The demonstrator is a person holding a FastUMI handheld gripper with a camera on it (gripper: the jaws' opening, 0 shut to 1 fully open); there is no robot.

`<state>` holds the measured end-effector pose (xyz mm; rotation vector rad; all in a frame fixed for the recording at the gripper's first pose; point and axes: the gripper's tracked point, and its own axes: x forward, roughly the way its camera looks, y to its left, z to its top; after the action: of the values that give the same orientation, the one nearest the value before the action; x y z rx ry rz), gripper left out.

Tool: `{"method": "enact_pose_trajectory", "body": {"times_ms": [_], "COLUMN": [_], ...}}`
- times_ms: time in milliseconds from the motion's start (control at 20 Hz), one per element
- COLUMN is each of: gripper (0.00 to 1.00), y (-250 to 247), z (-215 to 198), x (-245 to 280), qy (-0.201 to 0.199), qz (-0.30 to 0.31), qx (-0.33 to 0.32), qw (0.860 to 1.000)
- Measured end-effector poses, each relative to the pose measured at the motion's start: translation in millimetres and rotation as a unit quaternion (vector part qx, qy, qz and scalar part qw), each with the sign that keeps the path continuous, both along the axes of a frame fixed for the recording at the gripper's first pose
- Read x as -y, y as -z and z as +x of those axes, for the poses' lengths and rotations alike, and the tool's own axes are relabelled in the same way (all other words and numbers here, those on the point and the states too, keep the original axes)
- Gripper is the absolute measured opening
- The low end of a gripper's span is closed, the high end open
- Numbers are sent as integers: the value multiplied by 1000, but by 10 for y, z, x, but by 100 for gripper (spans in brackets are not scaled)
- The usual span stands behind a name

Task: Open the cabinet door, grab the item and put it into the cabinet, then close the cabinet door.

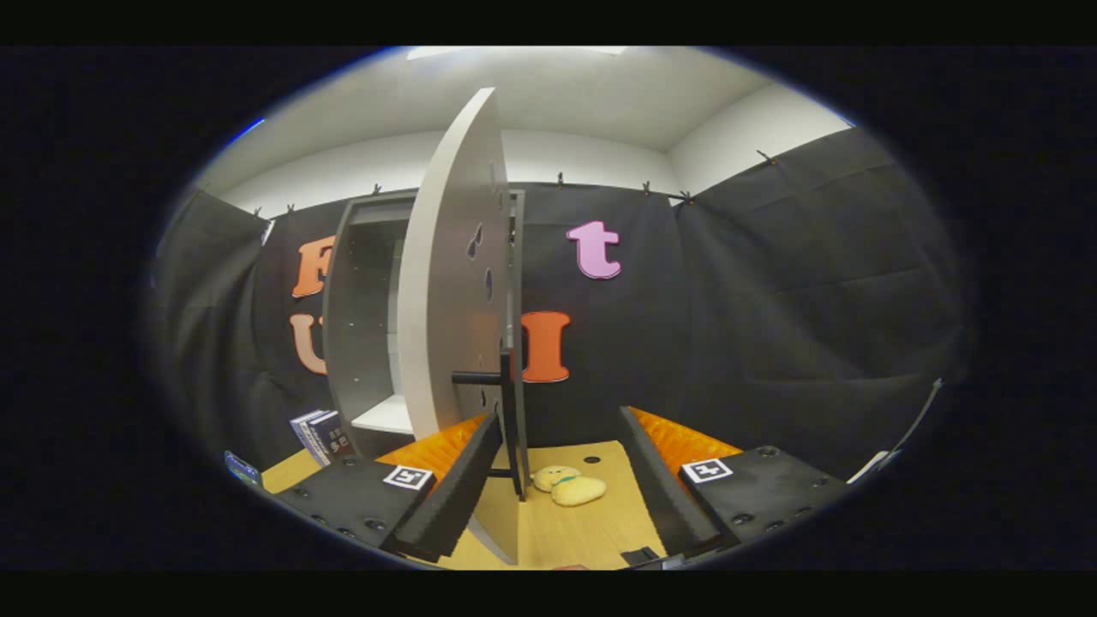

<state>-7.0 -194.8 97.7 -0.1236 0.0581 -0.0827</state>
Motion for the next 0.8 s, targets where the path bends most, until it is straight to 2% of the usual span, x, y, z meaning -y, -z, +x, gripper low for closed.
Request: {"method": "enact_pose_trajectory", "body": {"times_ms": [300,550,800], "gripper": [91,91,94], "y": [166,427,666], "z": [152,431,623], "x": [-789,-1460,-2097], "qy": [-46,-86,-147], "qz": [13,17,30], "qx": [-18,-36,-58], "qw": [999,995,987]}}
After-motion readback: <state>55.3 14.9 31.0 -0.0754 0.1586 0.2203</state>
